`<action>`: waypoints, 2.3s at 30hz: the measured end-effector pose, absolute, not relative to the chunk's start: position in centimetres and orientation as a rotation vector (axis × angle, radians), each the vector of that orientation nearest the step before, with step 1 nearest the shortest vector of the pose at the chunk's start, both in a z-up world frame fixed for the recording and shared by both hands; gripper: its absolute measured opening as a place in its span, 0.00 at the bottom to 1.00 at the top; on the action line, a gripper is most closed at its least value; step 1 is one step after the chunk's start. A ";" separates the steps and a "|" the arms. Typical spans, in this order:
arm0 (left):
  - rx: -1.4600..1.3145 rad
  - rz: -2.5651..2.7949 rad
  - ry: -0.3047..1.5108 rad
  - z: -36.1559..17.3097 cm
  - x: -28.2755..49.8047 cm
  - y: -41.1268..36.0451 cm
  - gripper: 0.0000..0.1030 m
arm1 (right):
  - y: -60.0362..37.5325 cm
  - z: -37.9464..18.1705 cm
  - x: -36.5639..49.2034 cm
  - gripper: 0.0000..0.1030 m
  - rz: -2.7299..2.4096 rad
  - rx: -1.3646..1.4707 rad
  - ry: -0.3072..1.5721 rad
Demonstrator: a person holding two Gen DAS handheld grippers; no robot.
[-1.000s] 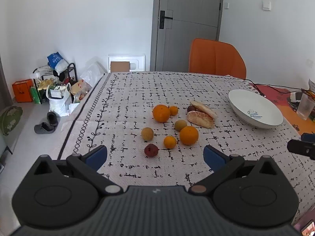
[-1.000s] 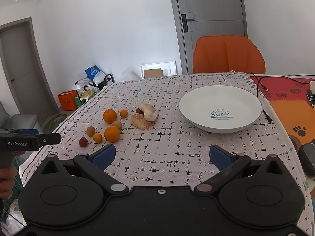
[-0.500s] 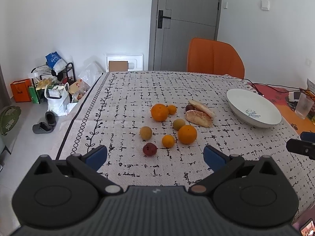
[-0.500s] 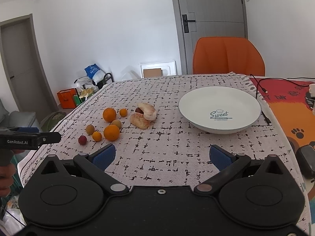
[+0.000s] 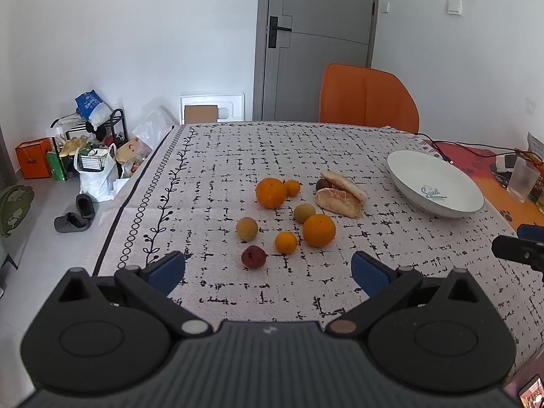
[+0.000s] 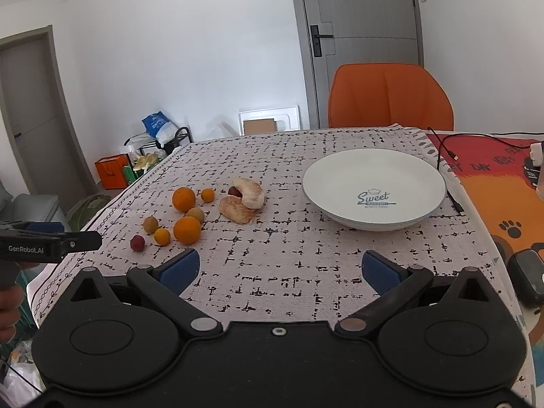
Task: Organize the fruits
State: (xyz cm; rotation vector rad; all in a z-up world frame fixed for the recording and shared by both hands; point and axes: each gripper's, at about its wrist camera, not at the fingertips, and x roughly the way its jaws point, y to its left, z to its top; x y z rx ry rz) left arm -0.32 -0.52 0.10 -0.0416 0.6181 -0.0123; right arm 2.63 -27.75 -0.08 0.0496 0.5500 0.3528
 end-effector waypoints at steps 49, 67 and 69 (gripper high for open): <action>-0.067 -0.026 0.580 -1.2 0.6 0.0 1.00 | -26.1 -0.7 3.9 1.00 0.390 0.018 0.516; -0.075 0.031 0.581 -4.6 3.9 1.1 0.99 | -23.2 -3.5 8.8 1.00 0.507 0.074 0.561; -0.087 0.032 0.589 -4.9 4.2 1.4 0.99 | -22.6 -3.7 9.1 1.00 0.519 0.064 0.561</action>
